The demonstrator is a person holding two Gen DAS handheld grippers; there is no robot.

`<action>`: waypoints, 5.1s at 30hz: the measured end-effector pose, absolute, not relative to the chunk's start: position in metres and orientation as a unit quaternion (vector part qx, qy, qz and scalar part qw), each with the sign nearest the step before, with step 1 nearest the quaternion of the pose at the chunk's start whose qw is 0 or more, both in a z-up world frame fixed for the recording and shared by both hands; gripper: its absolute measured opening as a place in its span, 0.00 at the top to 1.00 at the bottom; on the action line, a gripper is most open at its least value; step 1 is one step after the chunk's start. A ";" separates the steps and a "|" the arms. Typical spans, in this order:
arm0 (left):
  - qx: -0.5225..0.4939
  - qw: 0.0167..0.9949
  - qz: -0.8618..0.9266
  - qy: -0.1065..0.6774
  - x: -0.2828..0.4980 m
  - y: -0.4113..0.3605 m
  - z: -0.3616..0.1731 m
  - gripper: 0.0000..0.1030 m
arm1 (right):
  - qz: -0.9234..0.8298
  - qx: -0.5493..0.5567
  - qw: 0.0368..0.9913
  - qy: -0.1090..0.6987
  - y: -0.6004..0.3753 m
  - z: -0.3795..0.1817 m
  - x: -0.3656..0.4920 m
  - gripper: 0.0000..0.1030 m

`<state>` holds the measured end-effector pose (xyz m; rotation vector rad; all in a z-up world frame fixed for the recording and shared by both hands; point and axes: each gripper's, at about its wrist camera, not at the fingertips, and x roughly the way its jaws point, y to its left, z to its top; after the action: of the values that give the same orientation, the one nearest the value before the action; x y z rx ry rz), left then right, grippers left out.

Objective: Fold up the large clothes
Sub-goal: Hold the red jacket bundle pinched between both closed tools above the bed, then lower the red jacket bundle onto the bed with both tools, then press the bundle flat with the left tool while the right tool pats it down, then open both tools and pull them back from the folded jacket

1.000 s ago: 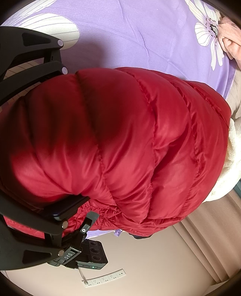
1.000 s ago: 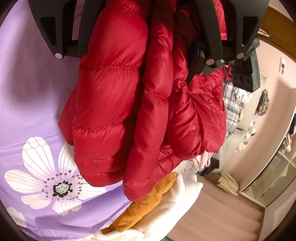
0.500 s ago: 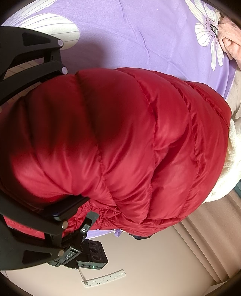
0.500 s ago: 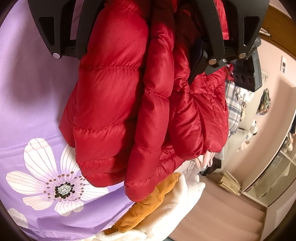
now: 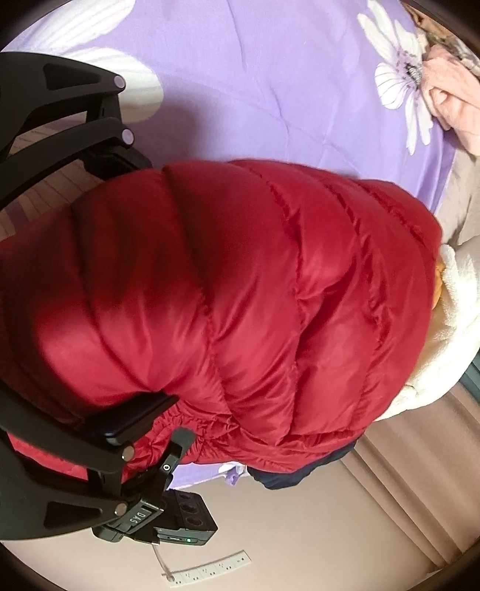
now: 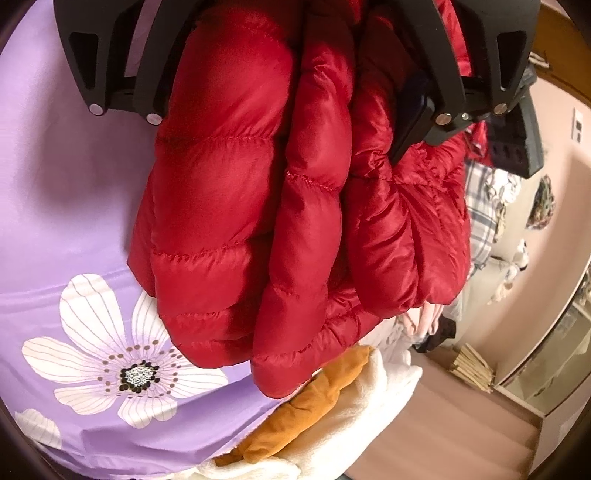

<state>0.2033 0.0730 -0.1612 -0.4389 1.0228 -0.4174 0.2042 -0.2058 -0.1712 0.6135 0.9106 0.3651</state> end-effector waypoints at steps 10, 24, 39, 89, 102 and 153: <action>-0.147 0.862 -0.160 0.458 0.183 0.090 -0.129 0.05 | 0.153 0.280 0.842 0.434 -0.204 -0.163 0.200 0.15; -0.151 0.884 -0.142 0.418 0.175 0.085 -0.101 0.07 | 0.073 0.140 0.909 0.385 -0.199 -0.114 0.170 0.15; -0.080 0.893 -0.186 0.401 0.160 0.058 -0.093 0.17 | 0.152 0.041 0.938 0.310 -0.143 -0.079 0.184 0.37; -0.085 0.868 -0.185 0.452 0.169 0.047 -0.132 0.12 | 0.160 0.041 0.915 0.367 -0.126 -0.077 0.187 0.37; -0.084 0.868 -0.183 0.454 0.170 0.046 -0.133 0.10 | 0.167 0.004 0.901 0.400 -0.120 -0.104 0.151 0.37; -0.042 0.882 -0.159 0.442 0.151 0.038 -0.128 0.08 | 0.148 0.060 0.901 0.404 -0.145 -0.112 0.139 0.37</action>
<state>0.1507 0.0384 -0.1279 -0.0876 0.9209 -0.3315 0.1389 -0.1446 -0.1119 0.1236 0.8354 0.3052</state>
